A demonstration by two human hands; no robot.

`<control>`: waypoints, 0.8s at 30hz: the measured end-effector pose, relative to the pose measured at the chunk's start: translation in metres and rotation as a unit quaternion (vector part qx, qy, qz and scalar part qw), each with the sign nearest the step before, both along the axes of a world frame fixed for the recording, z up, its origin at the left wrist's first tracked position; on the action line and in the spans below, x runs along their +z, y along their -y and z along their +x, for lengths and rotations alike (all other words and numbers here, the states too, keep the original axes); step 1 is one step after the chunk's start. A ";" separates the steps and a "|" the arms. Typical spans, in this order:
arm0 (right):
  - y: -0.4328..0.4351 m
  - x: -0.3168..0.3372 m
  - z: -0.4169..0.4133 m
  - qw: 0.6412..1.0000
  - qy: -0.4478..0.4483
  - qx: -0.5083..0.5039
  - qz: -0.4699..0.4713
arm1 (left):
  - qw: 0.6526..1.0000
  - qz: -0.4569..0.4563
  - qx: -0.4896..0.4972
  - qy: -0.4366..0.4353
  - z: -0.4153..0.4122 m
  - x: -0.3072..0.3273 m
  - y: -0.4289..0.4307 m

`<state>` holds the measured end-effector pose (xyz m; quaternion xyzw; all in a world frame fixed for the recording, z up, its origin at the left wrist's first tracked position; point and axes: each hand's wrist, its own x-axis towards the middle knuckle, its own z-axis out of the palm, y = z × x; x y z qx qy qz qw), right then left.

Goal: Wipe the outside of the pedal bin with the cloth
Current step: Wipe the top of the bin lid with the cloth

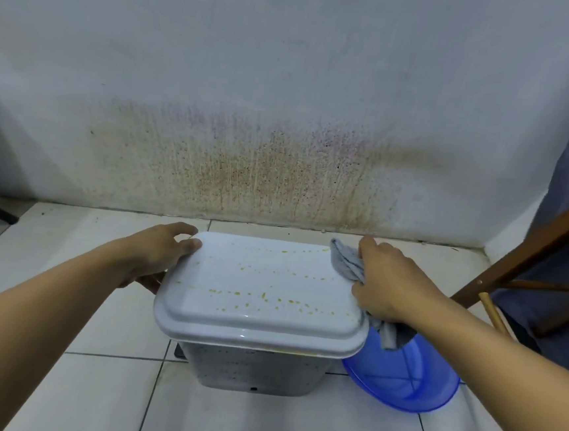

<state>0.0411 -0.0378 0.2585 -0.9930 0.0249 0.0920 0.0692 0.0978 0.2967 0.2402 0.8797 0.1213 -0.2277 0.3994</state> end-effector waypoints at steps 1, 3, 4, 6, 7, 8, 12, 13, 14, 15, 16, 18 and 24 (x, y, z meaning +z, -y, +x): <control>-0.006 0.001 -0.005 1.000 0.004 0.004 -0.008 | 1.000 -0.003 -0.005 -0.003 -0.002 0.000 0.000; -0.017 0.001 -0.013 1.000 0.004 0.019 0.004 | 1.000 -0.003 -0.013 -0.008 -0.004 0.000 0.001; -0.024 0.001 -0.016 0.999 -0.005 0.029 0.028 | 1.000 -0.001 -0.015 -0.009 -0.006 0.000 0.001; -0.033 0.005 -0.017 0.993 -0.025 0.027 0.108 | 1.000 0.003 -0.010 -0.012 -0.008 0.001 0.001; -0.032 0.011 -0.013 0.989 -0.021 0.011 0.146 | 1.000 0.001 -0.009 -0.019 -0.009 0.002 0.000; -0.028 0.018 -0.008 0.986 -0.001 -0.011 0.167 | 0.999 -0.002 -0.010 -0.034 -0.010 0.002 -0.002; 0.010 0.044 0.011 0.981 0.111 -0.078 0.141 | 0.995 -0.030 -0.005 -0.100 -0.015 0.004 -0.009; 0.018 0.044 0.012 0.982 0.108 -0.086 0.130 | 0.994 -0.038 -0.001 -0.106 -0.016 0.004 -0.010; 0.022 0.039 0.011 0.986 0.089 -0.086 0.114 | 0.993 -0.043 0.000 -0.108 -0.015 0.003 -0.011; 0.023 0.031 0.011 0.990 0.061 -0.081 0.099 | 0.993 -0.049 0.002 -0.106 -0.015 0.003 -0.011; 0.021 0.022 0.010 0.993 0.032 -0.073 0.090 | 0.993 -0.056 0.008 -0.102 -0.015 0.003 -0.010; 0.014 0.006 0.010 0.994 -0.003 -0.061 0.088 | 0.992 -0.073 0.022 -0.099 -0.014 0.002 -0.008; -0.011 0.000 0.023 0.996 0.006 -0.072 0.054 | 0.991 -0.091 0.006 -0.103 -0.014 0.003 -0.007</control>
